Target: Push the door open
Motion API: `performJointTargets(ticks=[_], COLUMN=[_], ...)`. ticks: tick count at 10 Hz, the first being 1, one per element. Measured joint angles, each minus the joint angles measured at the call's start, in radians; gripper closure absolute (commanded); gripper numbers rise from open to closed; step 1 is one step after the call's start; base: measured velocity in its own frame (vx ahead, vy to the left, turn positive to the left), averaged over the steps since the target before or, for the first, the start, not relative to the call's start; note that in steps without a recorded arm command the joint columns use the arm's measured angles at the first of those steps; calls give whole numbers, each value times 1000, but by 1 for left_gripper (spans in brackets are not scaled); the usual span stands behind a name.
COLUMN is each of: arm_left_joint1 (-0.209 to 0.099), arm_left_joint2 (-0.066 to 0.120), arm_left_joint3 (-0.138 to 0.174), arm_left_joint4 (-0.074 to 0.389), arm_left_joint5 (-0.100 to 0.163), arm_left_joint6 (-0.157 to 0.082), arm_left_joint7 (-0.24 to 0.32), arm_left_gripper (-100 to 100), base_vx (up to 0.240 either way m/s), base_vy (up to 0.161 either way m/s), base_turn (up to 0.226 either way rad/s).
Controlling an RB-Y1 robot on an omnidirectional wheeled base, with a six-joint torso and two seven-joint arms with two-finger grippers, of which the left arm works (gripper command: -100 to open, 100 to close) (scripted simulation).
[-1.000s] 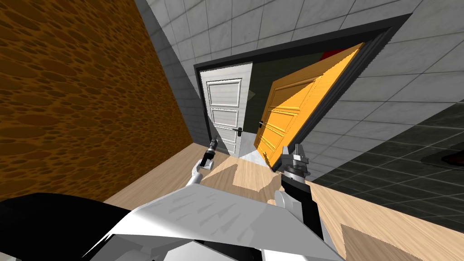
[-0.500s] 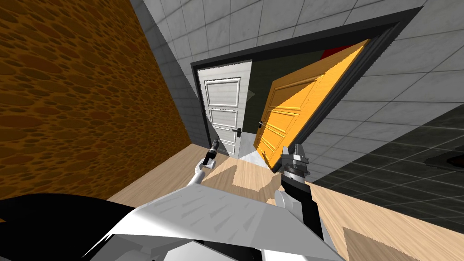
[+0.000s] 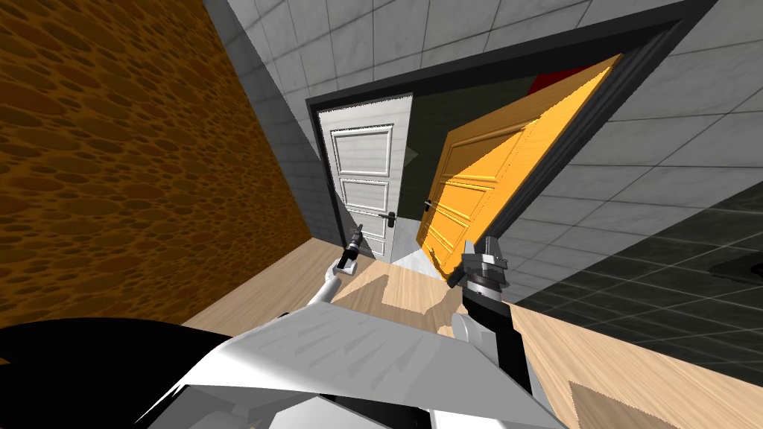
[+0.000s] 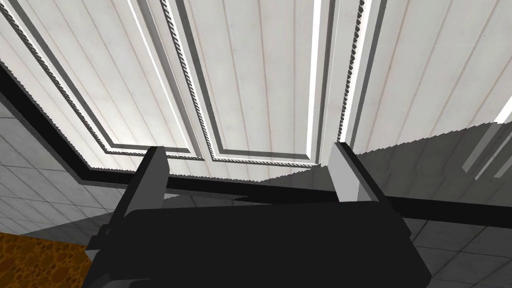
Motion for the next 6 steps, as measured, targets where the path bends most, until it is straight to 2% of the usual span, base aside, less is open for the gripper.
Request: performJointTargets(ticks=[2,4,6], arm_left_joint1=[-32,-57,-87], arm_left_joint2=[-3,-5,-14], arm_left_joint3=[0,-2,-1], arm_left_joint4=[59,99,148], arm_left_joint5=[3,5,6], arm_left_joint6=[-4,4,7], arm_left_joint7=[4,8,7], arm_left_gripper=[-100,-100,-100], base_vx=[101,89,87], base_vy=[-13,-16,-6], base_turn=[-20,-19,-10])
